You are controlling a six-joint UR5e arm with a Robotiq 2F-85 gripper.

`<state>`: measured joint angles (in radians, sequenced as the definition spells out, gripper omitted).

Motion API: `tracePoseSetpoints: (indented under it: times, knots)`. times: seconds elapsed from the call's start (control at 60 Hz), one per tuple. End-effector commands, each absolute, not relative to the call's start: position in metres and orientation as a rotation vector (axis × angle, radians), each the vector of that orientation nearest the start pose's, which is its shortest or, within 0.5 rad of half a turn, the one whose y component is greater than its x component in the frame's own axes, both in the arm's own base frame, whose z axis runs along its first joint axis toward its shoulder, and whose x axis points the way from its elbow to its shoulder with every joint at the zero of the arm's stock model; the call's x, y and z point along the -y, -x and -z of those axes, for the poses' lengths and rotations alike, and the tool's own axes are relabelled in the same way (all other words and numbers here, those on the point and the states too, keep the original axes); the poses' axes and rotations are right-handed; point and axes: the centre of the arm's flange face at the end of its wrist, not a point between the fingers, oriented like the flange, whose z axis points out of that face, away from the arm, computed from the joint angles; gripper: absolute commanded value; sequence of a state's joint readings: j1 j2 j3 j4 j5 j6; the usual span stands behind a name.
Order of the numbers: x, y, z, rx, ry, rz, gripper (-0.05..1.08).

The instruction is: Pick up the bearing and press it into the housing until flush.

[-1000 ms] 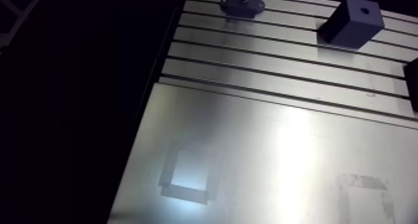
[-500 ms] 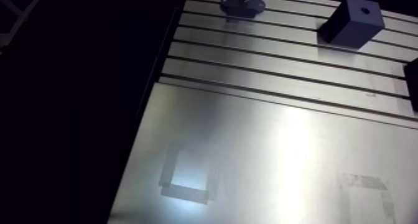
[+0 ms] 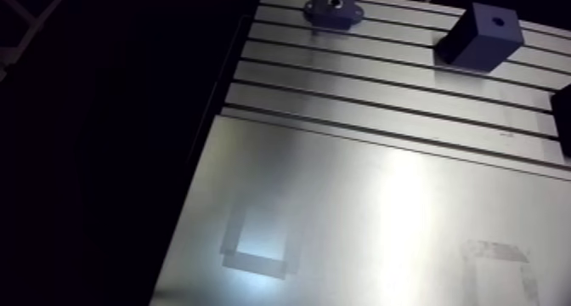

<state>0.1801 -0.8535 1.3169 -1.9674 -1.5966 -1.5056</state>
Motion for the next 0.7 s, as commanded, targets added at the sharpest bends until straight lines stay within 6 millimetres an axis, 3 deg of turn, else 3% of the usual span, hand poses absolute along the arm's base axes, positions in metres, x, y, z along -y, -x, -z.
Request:
tracePoseSetpoints:
  times: [0.017,0.233,0.25,0.267,0.283,0.3,0.317,0.333,0.35,0.367,0.383,0.417,0.5,0.7]
  knots:
    - [0.256,0.687,-0.218,-3.091,0.176,-0.053,1.02]
    - [0.251,0.684,-0.236,-3.091,0.166,-0.057,0.88]
    - [0.251,0.682,-0.239,-3.088,0.166,-0.058,0.78]
    - [0.251,0.682,-0.239,-3.088,0.166,-0.058,0.78]
    - [0.25,0.681,-0.24,-3.08,0.166,-0.059,0.56]
    - [0.25,0.681,-0.24,-3.08,0.166,-0.059,0.56]
    - [0.25,0.679,-0.242,-3.067,0.168,-0.063,0.35]
    - [0.25,0.679,-0.242,-3.067,0.168,-0.063,0.35]
    - [0.249,0.676,-0.243,-3.05,0.167,-0.07,0.21]
    - [0.249,0.676,-0.243,-3.05,0.167,-0.07,0.21]
    - [0.248,0.674,-0.245,-3.033,0.167,-0.078,0.07]
    - [0.247,0.672,-0.245,-3.018,0.165,-0.082,0.02]
    - [0.245,0.667,-0.252,-3.007,0.163,-0.087,0.01]
    - [0.227,0.654,-0.294,-3.025,0.156,-0.078,0.01]
